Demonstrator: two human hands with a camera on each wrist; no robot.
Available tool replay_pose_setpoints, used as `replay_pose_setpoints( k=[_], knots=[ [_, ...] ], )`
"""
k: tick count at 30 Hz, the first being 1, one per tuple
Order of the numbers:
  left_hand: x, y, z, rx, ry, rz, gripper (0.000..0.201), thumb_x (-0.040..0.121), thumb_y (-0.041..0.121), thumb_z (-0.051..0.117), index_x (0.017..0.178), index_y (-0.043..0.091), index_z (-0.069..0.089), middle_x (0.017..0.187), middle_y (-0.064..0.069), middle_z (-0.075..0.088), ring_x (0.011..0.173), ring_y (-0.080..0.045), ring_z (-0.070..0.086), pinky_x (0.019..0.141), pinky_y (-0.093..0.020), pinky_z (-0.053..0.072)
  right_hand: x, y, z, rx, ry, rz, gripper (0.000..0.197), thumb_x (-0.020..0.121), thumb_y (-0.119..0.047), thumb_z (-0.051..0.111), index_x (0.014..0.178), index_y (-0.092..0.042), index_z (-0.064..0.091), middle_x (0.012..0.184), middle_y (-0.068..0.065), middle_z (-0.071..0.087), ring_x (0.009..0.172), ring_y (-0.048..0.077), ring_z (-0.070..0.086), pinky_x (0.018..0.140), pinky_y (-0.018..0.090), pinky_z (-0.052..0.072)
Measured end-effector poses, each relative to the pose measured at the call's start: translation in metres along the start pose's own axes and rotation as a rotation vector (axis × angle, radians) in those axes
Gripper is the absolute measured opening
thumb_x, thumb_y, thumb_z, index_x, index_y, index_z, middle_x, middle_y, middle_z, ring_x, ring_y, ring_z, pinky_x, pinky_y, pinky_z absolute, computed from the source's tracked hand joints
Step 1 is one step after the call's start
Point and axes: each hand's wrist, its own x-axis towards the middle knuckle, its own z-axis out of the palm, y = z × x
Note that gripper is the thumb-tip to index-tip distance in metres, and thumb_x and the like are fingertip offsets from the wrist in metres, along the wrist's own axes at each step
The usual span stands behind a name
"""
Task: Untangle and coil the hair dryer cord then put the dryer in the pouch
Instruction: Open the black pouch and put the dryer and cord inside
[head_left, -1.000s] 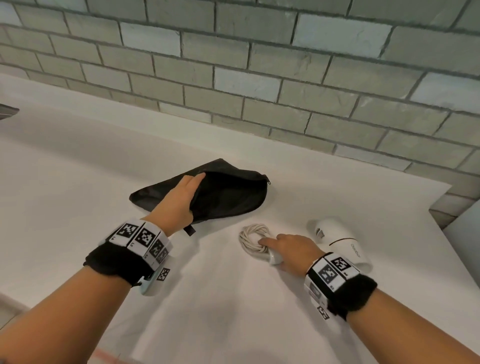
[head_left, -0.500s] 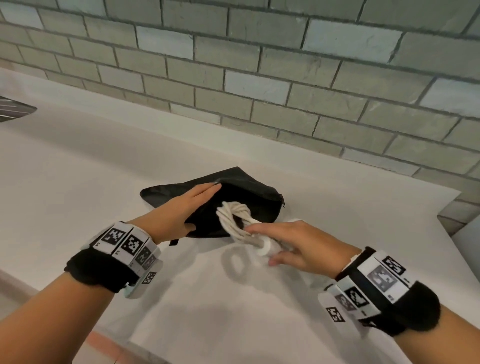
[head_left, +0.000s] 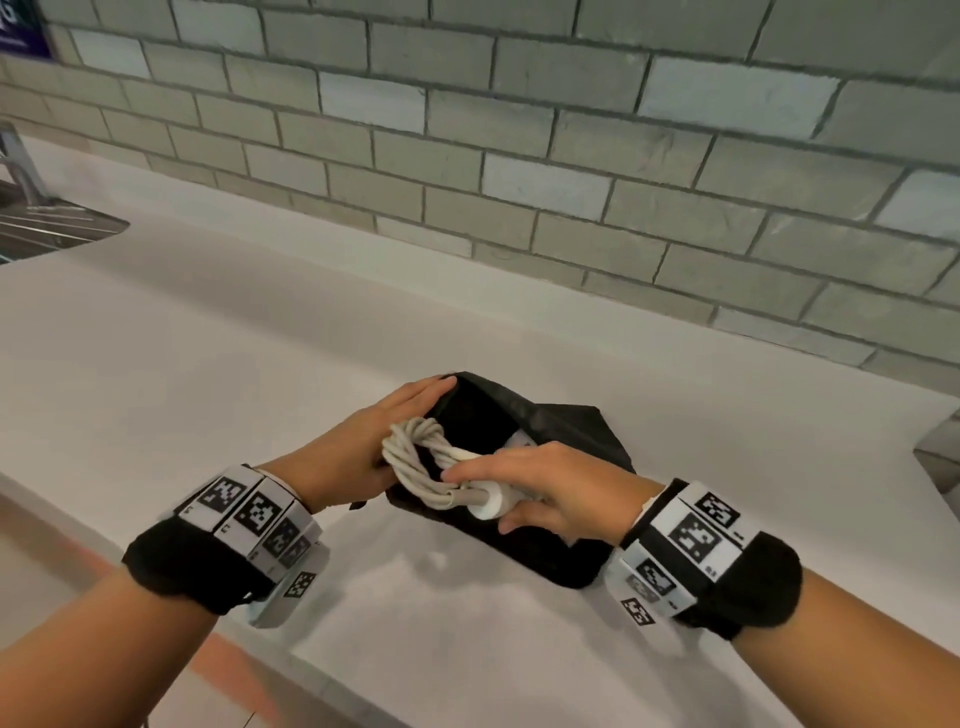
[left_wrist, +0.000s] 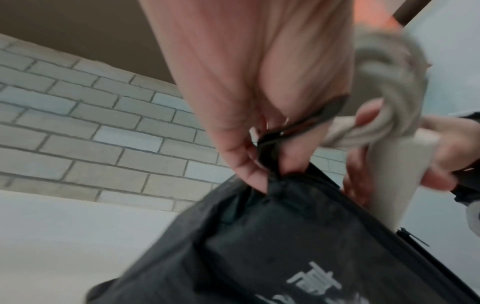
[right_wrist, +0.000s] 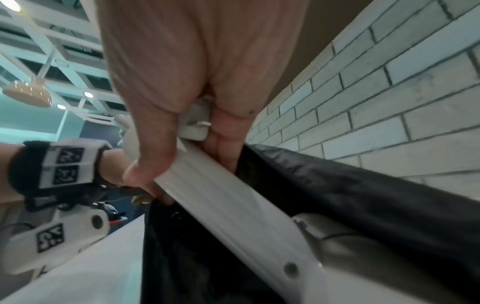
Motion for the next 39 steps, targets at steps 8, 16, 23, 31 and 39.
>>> replay_pose_setpoints(
  k=[8, 16, 23, 31, 39],
  knots=[
    [-0.006, 0.015, 0.011, 0.072, 0.035, 0.13, 0.088, 0.072, -0.01, 0.057, 0.142, 0.028, 0.02, 0.15, 0.014, 0.019, 0.11, 0.018, 0.038, 0.069, -0.005, 0.038, 0.037, 0.02, -0.006, -0.252, -0.124, 0.225, 0.053, 0.077, -0.008, 0.065, 0.126, -0.019, 0.047, 0.118, 0.008, 0.061, 0.111, 0.024, 0.054, 0.091, 0.032, 0.04],
    [-0.011, 0.008, 0.022, 0.014, -0.081, 0.054, 0.097, 0.075, -0.008, 0.06, 0.138, 0.043, 0.006, 0.137, 0.038, 0.012, 0.076, 0.006, 0.049, 0.072, -0.016, 0.046, 0.071, 0.029, 0.028, -0.078, 0.128, 0.485, 0.03, 0.095, -0.015, 0.038, 0.119, -0.004, 0.052, 0.119, 0.021, 0.057, 0.109, 0.033, 0.053, 0.078, 0.017, 0.036],
    [-0.006, -0.009, 0.029, 0.055, -0.325, -0.113, 0.096, 0.077, 0.002, 0.066, 0.141, 0.038, 0.004, 0.135, 0.018, 0.036, 0.068, -0.005, 0.046, 0.07, -0.012, 0.045, 0.029, 0.023, 0.036, -0.246, -0.102, 0.537, 0.05, 0.088, -0.024, 0.055, 0.133, -0.012, 0.039, 0.14, 0.013, 0.043, 0.127, 0.03, 0.041, 0.106, 0.036, 0.034],
    [0.014, -0.003, 0.036, 0.314, -0.698, -0.183, 0.031, 0.091, 0.029, 0.052, 0.119, 0.018, 0.06, 0.113, 0.003, 0.049, 0.095, -0.008, 0.047, 0.086, -0.016, 0.033, -0.068, 0.038, -0.028, 0.019, 0.345, 0.609, 0.022, 0.085, -0.03, 0.058, 0.072, -0.013, 0.065, 0.065, 0.008, 0.066, 0.058, 0.017, 0.063, 0.055, 0.018, 0.043],
    [0.052, -0.007, 0.041, 0.516, -0.717, -0.373, 0.045, 0.091, 0.045, 0.043, 0.104, 0.007, 0.062, 0.12, -0.004, 0.056, 0.11, -0.023, 0.054, 0.1, -0.037, 0.04, -0.101, 0.09, -0.004, 0.341, 0.242, 1.111, 0.036, 0.086, -0.038, 0.055, 0.081, -0.004, 0.063, 0.08, 0.01, 0.068, 0.064, 0.016, 0.06, 0.052, 0.021, 0.044]
  ],
)
